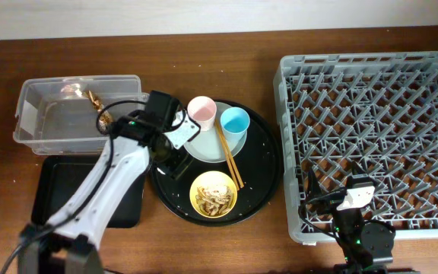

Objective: Sort waste into correct bins and load items into the dishwasher rack
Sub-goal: 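Release the wrapper into the bin and reach to the white tissue, then grasp the white tissue and drop it into the clear bin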

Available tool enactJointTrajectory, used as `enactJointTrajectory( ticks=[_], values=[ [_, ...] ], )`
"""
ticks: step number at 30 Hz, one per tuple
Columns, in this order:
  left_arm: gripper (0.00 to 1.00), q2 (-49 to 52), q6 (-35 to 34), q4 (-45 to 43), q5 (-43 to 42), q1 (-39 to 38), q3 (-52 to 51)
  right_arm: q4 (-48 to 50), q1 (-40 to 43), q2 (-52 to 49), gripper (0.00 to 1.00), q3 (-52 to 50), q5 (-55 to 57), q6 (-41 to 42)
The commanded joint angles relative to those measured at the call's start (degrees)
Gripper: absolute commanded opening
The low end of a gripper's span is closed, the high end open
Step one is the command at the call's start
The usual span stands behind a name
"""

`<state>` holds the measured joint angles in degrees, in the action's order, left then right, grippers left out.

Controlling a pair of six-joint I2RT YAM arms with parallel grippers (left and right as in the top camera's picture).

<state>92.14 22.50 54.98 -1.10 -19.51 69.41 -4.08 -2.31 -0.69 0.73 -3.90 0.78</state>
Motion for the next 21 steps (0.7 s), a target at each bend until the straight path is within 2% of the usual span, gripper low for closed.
enactJointTrajectory(
  ticks=[1,3,13,17,21],
  values=[
    [0.75,5.16,1.64,-0.09,4.55,-0.09,-0.39,-0.07,-0.31,0.33,0.98,-0.42,-0.09,-0.35],
    [0.73,7.96,1.62,-1.84,7.67,0.2,-0.39,-0.07,-0.31,0.33,0.98,-0.42,-0.09,-0.35],
    [0.7,14.56,1.62,-6.62,7.82,0.28,-1.09,-0.07,-0.31,0.33,0.98,-0.42,-0.11,-0.35],
    [0.52,14.58,1.6,-6.97,7.8,0.28,-1.07,-0.07,-0.31,0.33,0.98,-0.42,-0.09,-0.35],
    [0.38,14.58,1.6,-6.95,6.23,0.28,-1.07,-0.07,-0.31,0.33,0.98,-0.42,-0.09,-0.35]
  ],
)
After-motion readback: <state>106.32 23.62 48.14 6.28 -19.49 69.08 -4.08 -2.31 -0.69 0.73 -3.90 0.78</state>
